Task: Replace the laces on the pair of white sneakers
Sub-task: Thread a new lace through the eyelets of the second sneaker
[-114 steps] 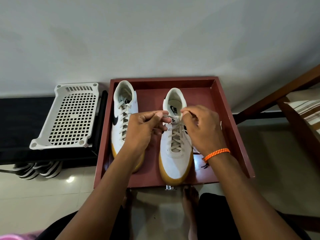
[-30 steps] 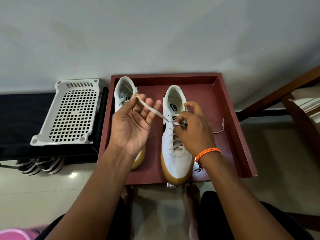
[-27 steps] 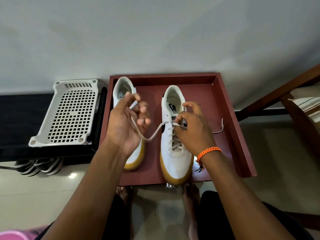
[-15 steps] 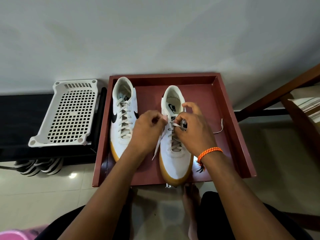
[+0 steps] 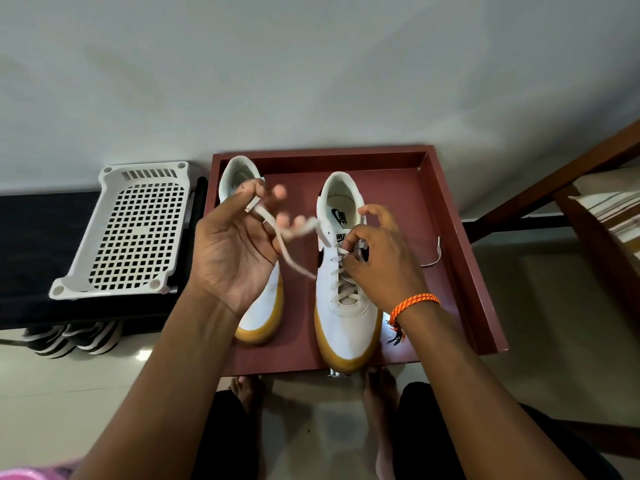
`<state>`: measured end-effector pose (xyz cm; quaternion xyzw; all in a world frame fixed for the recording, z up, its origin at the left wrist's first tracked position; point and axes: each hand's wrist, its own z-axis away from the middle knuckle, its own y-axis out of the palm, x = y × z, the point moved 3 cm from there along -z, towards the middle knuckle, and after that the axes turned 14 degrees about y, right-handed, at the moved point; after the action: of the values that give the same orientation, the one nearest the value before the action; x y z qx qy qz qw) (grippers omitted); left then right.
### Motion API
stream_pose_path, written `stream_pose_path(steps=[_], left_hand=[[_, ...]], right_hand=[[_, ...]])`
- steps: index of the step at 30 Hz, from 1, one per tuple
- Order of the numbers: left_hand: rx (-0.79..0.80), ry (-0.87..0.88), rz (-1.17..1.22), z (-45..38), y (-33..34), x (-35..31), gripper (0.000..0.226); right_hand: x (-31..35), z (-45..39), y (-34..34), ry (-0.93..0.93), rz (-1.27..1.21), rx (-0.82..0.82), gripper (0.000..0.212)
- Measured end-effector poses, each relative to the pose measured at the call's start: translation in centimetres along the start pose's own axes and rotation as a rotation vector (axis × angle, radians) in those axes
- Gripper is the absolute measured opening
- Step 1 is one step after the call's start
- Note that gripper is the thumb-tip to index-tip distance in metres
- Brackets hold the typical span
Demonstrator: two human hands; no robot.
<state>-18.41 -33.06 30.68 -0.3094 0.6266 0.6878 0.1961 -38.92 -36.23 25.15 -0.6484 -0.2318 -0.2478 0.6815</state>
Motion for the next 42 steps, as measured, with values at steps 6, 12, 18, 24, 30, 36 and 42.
stream_pose_path(steps=[6, 12, 18, 24, 30, 36, 42], left_hand=[[0.231, 0.036, -1.31, 0.4, -1.2, 4.0, 0.034], [0.312, 0.212, -1.68, 1.3, -0.5, 5.8, 0.031], [0.157, 0.064, -1.266, 0.2, -1.3, 5.0, 0.03], [0.07, -0.048, -0.692, 0.1, -0.9, 4.1, 0.029], [0.09, -0.024, -0.631, 0.1, -1.0, 3.9, 0.024], [0.213, 0.117, -0.764, 0.6, 0.8, 3.5, 0.027], [0.196, 0.131, -0.779, 1.1, 0.8, 4.6, 0.036]], right_hand=[[0.0, 0.1, 0.0, -0.002, -0.025, 0.011, 0.021], [0.0, 0.1, 0.1, -0.023, -0.034, 0.006, 0.018], [0.3, 0.3, -0.1, 0.005, 0.0, 0.013, 0.023], [0.6, 0.6, -0.2, 0.001, 0.053, -0.001, 0.021], [1.1, 1.0, -0.1, -0.005, 0.007, -0.052, 0.032], [3.4, 2.0, 0.1, -0.139, -0.177, -0.072, 0.018], [3.3, 1.7, -1.3, -0.144, -0.312, -0.201, 0.008]])
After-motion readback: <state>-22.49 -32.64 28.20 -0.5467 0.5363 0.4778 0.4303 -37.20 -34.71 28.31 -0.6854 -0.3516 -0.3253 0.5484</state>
